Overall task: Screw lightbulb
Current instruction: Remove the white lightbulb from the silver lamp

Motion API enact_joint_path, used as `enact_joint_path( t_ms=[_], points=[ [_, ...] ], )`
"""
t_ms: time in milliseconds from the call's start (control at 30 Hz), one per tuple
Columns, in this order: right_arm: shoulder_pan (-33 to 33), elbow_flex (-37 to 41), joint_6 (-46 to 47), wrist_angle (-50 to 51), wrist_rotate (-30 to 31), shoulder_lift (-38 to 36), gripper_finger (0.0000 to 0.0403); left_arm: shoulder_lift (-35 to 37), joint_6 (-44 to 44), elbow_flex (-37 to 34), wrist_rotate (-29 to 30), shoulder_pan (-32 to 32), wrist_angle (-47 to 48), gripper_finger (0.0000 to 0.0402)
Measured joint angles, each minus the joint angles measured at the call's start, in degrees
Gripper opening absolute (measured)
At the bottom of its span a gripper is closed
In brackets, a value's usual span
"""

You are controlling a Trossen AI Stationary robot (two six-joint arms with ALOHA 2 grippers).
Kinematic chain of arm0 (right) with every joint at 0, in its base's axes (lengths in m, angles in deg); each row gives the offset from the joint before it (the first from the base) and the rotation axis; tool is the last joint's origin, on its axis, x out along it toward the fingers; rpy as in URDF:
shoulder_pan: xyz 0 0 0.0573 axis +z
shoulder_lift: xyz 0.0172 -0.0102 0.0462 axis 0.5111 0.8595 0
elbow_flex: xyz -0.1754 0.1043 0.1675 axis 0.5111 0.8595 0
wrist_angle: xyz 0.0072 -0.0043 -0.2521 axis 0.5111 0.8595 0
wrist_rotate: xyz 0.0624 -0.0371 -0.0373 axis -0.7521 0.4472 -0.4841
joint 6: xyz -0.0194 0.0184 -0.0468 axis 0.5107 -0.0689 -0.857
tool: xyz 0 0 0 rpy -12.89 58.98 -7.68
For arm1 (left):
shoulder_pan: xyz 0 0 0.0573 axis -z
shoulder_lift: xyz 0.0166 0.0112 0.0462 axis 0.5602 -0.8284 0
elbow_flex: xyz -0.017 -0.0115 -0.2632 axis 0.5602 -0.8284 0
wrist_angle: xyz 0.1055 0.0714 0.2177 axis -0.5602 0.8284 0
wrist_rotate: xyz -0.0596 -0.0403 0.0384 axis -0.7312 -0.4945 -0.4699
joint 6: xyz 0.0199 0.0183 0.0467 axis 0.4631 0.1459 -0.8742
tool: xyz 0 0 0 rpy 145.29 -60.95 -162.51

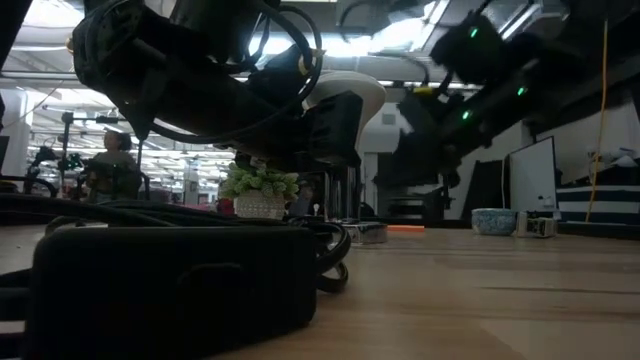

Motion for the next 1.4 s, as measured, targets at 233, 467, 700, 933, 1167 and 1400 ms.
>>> enact_joint_path(
  t_ms=[233, 467, 700, 933, 1167, 1400],
  points=[
    [-2.04, -0.07, 0.65, -9.77, -9.71, 9.65, 0.0101, 0.02, 0.03, 0.00, -0.15, 0.04, 0.01, 0.0153],
    [-2.03, -0.39, 3.66, -10.06, -15.07, 12.17, 0.0101, 0.02, -0.03, 0.00, -0.22, 0.04, 0.08, 0.0153],
    [-1.86, -0.44, 6.00, -8.84, -22.78, 12.19, 0.0101, 0.02, -0.56, 0.02, 0.19, 0.07, 0.15, 0.0153],
    [1.36, -0.42, 8.67, -7.88, -22.65, 12.17, 0.0101, 0.09, -0.69, 0.02, 0.67, 0.18, 0.31, 0.0153],
    [5.60, -0.14, 10.42, -9.95, -19.85, 12.30, 0.0101, 0.11, -1.52, 0.00, 0.88, 0.31, 0.35, 0.0153],
    [8.18, -0.28, 12.02, -11.80, -22.45, 12.43, 0.0101, -0.06, -0.87, 0.10, 2.56, -0.05, 0.18, 0.0153]
  ],
)
